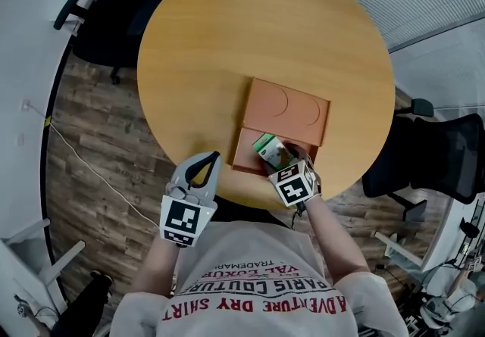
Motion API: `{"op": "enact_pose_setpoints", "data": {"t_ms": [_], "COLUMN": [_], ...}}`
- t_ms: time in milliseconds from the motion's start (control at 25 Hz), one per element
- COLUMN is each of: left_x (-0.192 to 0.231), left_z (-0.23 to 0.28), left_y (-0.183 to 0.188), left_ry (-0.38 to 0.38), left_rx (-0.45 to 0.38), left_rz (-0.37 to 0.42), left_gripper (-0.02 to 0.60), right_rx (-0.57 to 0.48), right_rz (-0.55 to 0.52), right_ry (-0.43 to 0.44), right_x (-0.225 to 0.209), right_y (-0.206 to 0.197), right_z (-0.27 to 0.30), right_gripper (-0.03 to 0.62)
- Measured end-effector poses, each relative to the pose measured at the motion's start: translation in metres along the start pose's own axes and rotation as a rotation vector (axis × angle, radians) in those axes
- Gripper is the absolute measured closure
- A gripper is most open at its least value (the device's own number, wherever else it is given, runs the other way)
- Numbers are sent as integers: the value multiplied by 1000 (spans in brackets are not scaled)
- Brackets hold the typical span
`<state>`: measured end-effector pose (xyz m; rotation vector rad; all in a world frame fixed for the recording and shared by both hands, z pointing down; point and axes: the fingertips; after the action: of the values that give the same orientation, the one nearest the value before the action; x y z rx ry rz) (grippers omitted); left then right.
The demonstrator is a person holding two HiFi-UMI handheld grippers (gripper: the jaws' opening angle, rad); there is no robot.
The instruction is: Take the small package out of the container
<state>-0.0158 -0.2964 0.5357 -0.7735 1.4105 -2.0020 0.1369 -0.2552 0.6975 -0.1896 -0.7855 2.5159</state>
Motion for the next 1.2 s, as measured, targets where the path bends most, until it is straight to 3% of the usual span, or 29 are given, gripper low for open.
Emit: {"op": "enact_pose_setpoints", "data": {"t_ms": [320, 560, 1200], "left_x": [7, 22, -1], "left_z": [5, 6, -5], "left_y": [-7, -9, -2], "left_ry": [-15, 39, -6], "left_rx": [7, 0, 39], "left_rz": [-4, -74, -49], "left_gripper": [569, 570, 570], "right_rx": [61, 4, 10], "right_rz": [27, 26, -111], "right_ry": [3, 13, 72], "right_x": [1, -2, 8], "right_y": [-6, -3, 8], "right_z": [15, 16, -2], "right_gripper": [218, 217, 240]}}
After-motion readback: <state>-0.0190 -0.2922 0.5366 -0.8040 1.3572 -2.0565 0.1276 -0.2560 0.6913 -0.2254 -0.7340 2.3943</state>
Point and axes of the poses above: the fingertips, and each gripper's own axes: z forward along the fingers, x to its left, y out of its top, and after that the axes turned 11 degrees about -x, right-handed
